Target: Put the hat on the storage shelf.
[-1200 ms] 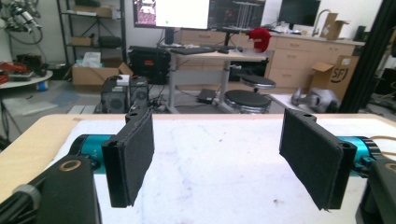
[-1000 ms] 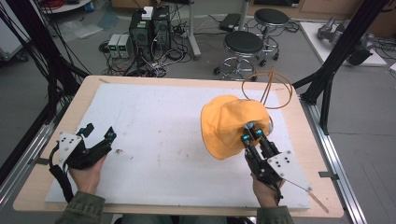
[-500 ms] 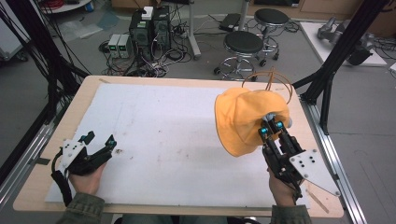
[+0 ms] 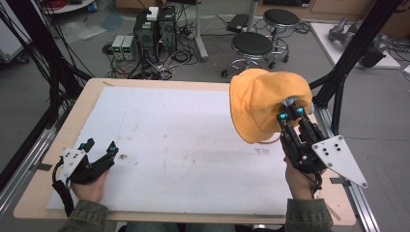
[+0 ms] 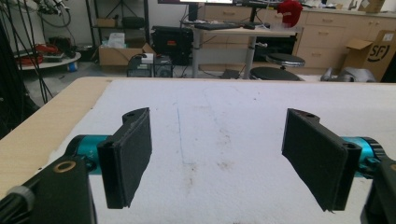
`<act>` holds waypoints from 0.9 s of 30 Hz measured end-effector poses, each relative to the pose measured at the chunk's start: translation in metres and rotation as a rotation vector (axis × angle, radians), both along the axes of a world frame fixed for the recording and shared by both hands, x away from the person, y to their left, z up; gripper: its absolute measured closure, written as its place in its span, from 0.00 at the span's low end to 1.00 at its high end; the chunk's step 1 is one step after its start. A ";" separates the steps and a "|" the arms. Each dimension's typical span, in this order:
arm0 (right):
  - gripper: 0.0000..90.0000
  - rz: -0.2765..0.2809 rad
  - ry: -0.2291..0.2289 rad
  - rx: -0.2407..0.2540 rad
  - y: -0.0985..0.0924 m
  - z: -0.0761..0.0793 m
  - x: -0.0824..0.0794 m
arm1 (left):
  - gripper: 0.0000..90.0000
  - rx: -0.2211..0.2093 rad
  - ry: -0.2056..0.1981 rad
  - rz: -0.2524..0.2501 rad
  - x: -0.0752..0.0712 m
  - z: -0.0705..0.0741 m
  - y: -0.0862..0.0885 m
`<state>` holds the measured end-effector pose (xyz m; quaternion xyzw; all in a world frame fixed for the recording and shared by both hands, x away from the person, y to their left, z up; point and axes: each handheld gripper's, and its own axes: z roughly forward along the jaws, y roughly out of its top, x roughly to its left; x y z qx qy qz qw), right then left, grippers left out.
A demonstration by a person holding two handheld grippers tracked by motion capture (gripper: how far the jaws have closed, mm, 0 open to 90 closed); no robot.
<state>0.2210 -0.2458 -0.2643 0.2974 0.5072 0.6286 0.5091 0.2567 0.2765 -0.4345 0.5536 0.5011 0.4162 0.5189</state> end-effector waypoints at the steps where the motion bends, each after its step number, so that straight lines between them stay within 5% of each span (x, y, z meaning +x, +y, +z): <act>1: 0.89 -0.006 -0.001 -0.002 -0.001 0.002 0.001 | 0.28 -0.001 0.000 -0.002 0.000 0.000 0.000; 10: 0.89 -0.084 -0.036 -0.016 -0.008 0.014 0.014 | 0.28 -0.012 0.001 -0.008 0.000 0.001 0.000; 27: 0.89 -0.237 -0.007 0.000 -0.026 0.018 0.059 | 0.29 -0.027 -0.010 0.003 0.000 0.001 0.005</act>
